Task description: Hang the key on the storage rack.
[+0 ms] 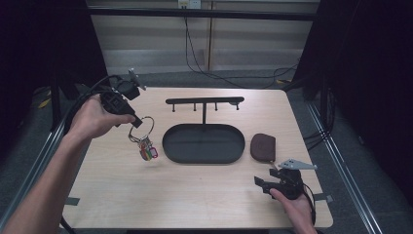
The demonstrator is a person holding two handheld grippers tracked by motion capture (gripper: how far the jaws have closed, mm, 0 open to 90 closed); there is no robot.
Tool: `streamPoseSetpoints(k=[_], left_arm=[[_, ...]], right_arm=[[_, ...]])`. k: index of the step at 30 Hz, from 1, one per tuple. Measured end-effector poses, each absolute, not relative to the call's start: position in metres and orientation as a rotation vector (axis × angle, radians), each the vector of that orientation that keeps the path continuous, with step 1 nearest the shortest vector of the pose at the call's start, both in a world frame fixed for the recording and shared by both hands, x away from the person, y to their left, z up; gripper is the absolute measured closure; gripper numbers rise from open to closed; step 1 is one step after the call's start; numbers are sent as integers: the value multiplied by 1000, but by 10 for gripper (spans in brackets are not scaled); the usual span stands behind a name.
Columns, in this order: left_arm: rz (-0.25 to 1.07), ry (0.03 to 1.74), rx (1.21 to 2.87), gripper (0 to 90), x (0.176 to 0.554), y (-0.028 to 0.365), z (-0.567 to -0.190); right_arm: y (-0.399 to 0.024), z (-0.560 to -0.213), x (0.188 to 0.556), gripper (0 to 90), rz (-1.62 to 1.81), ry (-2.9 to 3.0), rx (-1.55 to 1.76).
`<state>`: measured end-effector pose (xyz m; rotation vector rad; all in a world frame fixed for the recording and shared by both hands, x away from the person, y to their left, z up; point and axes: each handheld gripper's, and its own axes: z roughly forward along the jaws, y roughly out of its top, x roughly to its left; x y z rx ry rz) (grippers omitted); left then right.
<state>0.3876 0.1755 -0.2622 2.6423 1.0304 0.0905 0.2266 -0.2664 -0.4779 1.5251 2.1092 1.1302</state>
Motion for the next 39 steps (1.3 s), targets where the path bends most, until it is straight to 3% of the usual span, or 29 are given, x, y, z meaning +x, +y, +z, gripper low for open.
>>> streamPoseSetpoints(k=[25,39], left_arm=[[90,851,2680,880,392,118,-254],[79,910,2701,879,408,107,-268]], right_arm=[[-267,-478,226,269,1136,2111,1522],[-267,-477,225,269,1143,2118,1514]])
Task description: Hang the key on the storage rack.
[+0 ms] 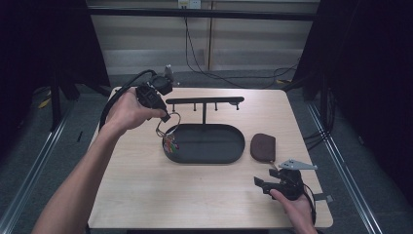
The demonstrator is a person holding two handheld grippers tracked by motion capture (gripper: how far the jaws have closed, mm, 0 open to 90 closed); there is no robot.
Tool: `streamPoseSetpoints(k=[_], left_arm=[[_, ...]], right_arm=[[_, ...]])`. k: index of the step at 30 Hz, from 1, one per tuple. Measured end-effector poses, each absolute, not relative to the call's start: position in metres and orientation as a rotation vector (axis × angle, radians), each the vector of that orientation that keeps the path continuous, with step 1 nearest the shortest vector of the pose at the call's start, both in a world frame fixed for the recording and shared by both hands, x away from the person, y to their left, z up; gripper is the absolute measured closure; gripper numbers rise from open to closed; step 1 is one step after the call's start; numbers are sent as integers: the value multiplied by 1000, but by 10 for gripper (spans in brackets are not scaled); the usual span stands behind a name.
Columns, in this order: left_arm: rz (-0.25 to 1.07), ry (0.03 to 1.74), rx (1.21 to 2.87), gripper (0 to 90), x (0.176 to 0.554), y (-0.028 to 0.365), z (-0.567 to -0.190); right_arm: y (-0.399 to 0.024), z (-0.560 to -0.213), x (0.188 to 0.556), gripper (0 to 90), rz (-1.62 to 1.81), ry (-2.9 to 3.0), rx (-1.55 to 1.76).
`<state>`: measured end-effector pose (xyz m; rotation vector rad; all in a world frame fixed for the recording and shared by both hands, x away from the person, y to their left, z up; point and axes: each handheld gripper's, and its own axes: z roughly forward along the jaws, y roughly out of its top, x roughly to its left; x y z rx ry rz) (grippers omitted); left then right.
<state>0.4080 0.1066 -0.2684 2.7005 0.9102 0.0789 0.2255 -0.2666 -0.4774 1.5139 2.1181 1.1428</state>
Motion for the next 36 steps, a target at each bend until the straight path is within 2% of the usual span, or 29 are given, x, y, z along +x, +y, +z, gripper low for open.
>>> streamPoseSetpoints(k=[36], left_arm=[[32,1017,2661,875,452,111,-299]], right_arm=[[-266,-477,225,268,1152,2131,1510]])
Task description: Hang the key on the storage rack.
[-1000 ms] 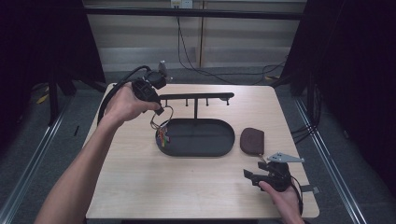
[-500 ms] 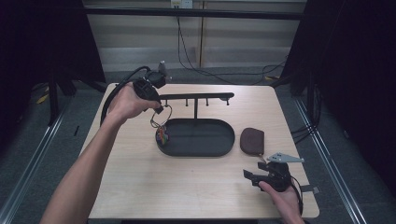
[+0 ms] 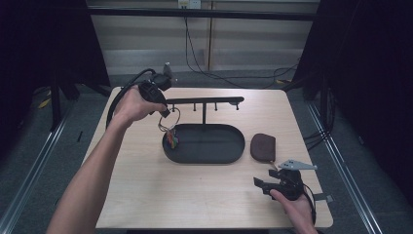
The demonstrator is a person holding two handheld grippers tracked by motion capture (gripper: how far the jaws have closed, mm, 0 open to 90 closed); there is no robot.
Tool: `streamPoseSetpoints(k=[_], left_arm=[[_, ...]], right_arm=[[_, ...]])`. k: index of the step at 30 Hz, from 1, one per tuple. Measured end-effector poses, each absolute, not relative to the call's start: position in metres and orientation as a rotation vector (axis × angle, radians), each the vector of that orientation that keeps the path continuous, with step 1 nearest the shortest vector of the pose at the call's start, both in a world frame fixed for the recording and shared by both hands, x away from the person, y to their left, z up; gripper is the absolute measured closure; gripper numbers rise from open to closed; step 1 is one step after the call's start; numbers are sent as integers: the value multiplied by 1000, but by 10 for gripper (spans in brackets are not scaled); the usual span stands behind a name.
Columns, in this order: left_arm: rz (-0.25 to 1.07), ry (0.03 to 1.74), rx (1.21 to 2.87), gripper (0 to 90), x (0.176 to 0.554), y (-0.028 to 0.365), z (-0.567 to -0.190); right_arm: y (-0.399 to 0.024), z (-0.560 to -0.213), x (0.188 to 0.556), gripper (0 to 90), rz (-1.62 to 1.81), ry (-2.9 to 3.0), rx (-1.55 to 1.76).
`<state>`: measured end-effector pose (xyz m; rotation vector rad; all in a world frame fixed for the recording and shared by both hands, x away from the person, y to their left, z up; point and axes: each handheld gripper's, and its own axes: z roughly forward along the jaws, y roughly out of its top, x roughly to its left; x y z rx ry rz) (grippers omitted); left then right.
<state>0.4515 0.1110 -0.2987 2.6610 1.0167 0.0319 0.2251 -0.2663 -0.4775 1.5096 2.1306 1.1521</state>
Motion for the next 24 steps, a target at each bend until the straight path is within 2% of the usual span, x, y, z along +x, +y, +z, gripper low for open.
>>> streamPoseSetpoints(k=[5,13,24], left_arm=[[55,1011,2668,861,453,107,-302],[84,1033,2656,779,450,112,-298],[95,1058,2599,558,445,116,-301]], right_arm=[[-266,-477,225,268,1152,2132,1505],[-266,-477,225,267,1149,2134,1507],[-265,-478,226,267,1145,2134,1511]])
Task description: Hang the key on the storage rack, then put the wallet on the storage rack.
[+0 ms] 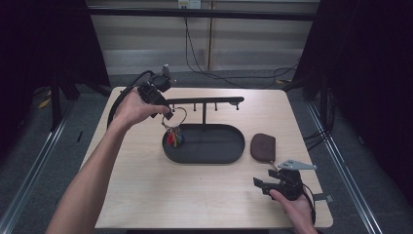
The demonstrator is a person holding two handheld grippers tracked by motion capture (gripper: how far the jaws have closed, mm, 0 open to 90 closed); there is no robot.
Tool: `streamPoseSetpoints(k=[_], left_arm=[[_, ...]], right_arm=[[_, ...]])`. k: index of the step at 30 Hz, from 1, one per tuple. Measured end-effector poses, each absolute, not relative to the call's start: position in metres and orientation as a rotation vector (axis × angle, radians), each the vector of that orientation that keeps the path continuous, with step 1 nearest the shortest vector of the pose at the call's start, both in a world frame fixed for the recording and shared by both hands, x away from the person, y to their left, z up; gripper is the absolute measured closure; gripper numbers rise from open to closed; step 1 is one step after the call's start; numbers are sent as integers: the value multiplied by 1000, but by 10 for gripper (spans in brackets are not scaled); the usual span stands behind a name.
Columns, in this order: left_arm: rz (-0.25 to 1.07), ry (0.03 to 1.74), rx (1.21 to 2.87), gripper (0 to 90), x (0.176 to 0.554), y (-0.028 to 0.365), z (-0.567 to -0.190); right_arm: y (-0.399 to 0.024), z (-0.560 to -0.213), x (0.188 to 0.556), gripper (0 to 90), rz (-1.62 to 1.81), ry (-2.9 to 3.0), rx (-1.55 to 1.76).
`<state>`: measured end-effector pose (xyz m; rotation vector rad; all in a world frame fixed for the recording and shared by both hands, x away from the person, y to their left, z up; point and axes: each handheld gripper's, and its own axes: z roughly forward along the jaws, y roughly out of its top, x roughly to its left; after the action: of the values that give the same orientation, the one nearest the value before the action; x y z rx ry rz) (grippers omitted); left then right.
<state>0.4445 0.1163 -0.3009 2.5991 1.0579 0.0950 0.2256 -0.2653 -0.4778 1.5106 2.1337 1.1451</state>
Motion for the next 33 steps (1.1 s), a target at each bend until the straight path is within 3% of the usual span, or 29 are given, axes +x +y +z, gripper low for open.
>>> streamPoseSetpoints(k=[5,13,33], left_arm=[[76,1076,2572,447,441,122,-298],[63,1088,2510,353,436,131,-299],[99,1095,2439,261,413,158,-305]], right_arm=[[-265,-478,226,267,1146,2135,1505],[-265,-478,227,267,1144,2135,1515],[-265,-478,226,266,1136,2132,1516]])
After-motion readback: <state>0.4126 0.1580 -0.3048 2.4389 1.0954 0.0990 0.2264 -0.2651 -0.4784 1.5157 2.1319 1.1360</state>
